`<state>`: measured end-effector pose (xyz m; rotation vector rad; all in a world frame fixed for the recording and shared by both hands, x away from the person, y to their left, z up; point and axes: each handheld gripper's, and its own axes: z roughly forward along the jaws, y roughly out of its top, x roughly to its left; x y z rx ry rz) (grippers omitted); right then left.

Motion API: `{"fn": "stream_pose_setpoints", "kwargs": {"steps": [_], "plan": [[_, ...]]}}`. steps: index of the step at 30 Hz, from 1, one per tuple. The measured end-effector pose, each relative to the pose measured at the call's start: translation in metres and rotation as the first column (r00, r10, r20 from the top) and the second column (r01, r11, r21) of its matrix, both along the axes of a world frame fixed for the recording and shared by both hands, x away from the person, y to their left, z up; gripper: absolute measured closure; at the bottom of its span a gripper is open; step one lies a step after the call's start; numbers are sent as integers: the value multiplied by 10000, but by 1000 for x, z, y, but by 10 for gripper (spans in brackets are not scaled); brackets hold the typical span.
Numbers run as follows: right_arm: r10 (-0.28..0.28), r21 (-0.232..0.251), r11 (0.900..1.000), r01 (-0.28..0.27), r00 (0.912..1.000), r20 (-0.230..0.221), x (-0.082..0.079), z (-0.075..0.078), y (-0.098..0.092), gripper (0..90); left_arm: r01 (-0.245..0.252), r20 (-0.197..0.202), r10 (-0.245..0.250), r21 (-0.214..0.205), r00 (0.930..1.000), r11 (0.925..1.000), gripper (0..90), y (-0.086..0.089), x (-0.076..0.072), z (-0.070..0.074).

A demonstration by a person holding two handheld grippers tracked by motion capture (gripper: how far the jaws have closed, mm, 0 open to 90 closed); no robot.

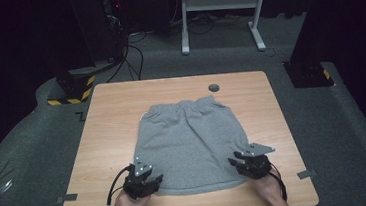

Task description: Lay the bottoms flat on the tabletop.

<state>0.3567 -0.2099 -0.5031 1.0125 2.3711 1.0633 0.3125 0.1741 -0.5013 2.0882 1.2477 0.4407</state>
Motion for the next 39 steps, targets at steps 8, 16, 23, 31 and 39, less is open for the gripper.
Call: {"fn": "stream_pose_setpoints", "kwargs": {"steps": [8, 16, 23, 31, 39], "plan": [[494, -1177, 9917, -507, 9987, -144, -9, -12, -15, 891, 40, 203, -55, 732, 9998, 9973, 889, 10, -11, -11], [-851, -300, 9958, 861, 9959, 320, -4, 0, -38, 671, -451, 321, 438, 403, 9985, 9982, 683, 15, -9, -6], [-553, -1403, 9887, 535, 9984, -90, 6, -11, -36, 835, -598, 357, 600, -88, 9976, 9982, 418, -7, 29, -8], [-190, -1663, 9860, 115, 9989, -435, -10, -5, -40, 768, -837, 661, 838, -45, 9943, 9965, 414, -6, 30, -20], [-937, -649, 9936, 930, 9956, -89, 41, -2, 3, 564, -676, 1025, 689, -157, 9923, 9976, 417, -1, 22, -24]]}}
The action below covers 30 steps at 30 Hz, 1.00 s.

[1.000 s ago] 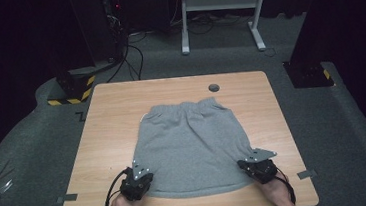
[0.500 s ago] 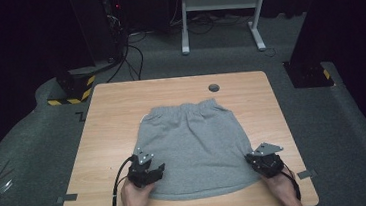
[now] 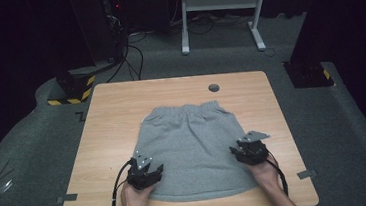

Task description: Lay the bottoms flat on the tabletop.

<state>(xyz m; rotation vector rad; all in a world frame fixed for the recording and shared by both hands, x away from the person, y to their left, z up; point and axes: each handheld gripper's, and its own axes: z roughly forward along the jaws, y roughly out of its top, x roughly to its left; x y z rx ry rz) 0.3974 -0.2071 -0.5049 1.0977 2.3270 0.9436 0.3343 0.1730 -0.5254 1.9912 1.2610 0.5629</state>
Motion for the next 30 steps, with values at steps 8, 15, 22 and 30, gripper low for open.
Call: {"fn": "stream_pose_setpoints", "kwargs": {"steps": [8, 15, 22, 30], "plan": [[445, 11, 9990, -444, 9988, -194, 45, -6, 68, 499, -65, 115, 65, -67, 9999, 10000, 411, 0, -1, -1], [-291, -260, 9993, 282, 9990, -349, 56, -10, 28, 448, -23, 116, 23, -35, 9999, 10000, 403, 0, 0, -1], [-520, 52, 9986, 519, 9984, 199, 49, -7, 20, 461, 5, -150, -4, 95, 9999, 10000, 400, -5, 14, 4], [143, 344, 9993, -153, 9994, 307, 59, -3, 43, 442, 121, 230, -121, 13, 9997, 9999, 378, -11, 63, 22]]}}
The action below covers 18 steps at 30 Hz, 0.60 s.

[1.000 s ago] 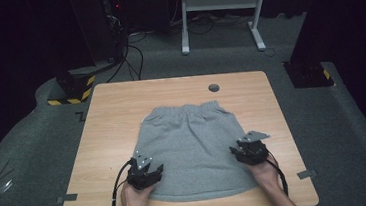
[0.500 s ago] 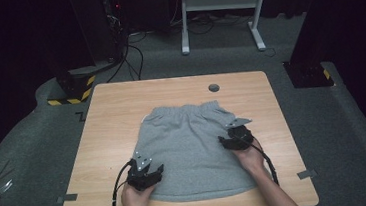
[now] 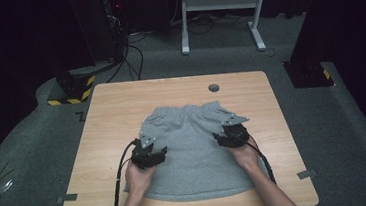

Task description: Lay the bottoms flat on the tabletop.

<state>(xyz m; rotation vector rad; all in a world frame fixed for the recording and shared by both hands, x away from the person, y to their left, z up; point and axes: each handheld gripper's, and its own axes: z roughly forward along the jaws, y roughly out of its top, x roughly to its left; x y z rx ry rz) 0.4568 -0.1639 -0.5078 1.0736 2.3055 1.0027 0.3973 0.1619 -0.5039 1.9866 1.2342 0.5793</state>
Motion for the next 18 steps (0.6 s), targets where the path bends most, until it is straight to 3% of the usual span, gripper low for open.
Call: {"fn": "stream_pose_setpoints", "kwargs": {"steps": [2, 4, 5, 8, 13, 16, 18], "plan": [[-13, -129, 9999, 11, 9999, -172, 2, -4, -2, 432, -129, -317, 148, 585, 9994, 9982, 377, 1, 13, -6], [-113, -402, 9991, 101, 9995, -297, 2, -10, -6, 428, -182, -629, 223, 651, 9978, 9977, 375, 10, 17, -15], [-76, -325, 9994, 70, 9998, -175, 0, -13, -13, 426, -192, -495, 211, 399, 9986, 9990, 372, 14, 15, -17], [-209, -275, 9994, 203, 9996, -197, -5, -13, -26, 425, -205, -45, 206, 266, 9998, 9994, 393, 26, 2, -22], [-112, -120, 9999, 106, 9990, -432, -14, -10, -38, 416, -44, -180, 55, 575, 9998, 9983, 391, 28, -13, -17], [21, -30, 10000, -21, 10000, -17, -15, -2, -29, 427, -82, 81, 79, 425, 9999, 9991, 383, 22, -6, -10], [-82, 253, 9996, 82, 10000, -11, -7, 3, -21, 422, -156, 166, 153, 209, 9997, 9997, 377, 17, 2, -8]]}}
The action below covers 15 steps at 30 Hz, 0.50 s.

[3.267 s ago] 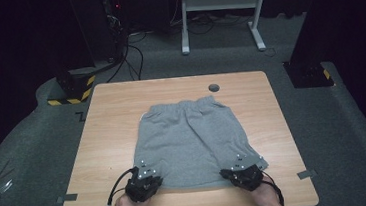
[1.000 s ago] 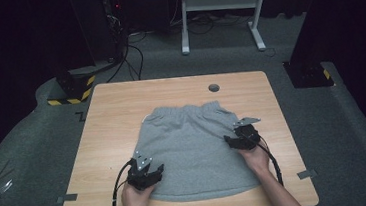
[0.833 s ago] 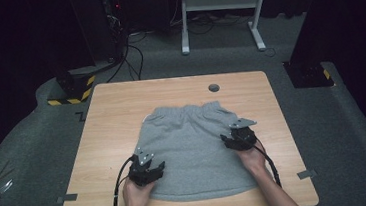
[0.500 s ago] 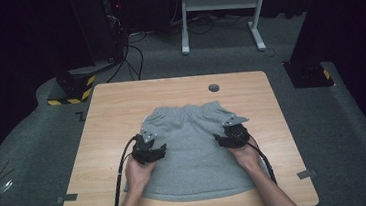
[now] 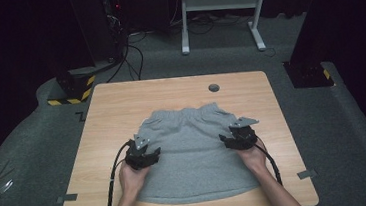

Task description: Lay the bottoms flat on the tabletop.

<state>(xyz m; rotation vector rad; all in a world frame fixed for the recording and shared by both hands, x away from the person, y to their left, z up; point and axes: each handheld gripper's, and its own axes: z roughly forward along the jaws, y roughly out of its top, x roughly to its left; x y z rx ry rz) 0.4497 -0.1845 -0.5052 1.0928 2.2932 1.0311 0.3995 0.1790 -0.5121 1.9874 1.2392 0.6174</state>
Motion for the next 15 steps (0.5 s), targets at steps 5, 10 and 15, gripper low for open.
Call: {"fn": "stream_pose_setpoints", "kwargs": {"steps": [5, 10, 15], "plan": [[-322, 195, 9993, 332, 9984, -466, 18, -4, 13, 421, -10, -438, 25, 339, 9990, 9994, 364, -16, 24, -6], [-1022, -55, 9948, 1020, 9925, -673, 31, -15, -6, 427, -385, -395, 409, 590, 9984, 9975, 360, -4, 27, -9], [-975, 142, 9951, 982, 9944, -397, 14, -1, 0, 390, -333, -295, 327, -188, 9990, 9993, 355, -12, 9, 2]]}}
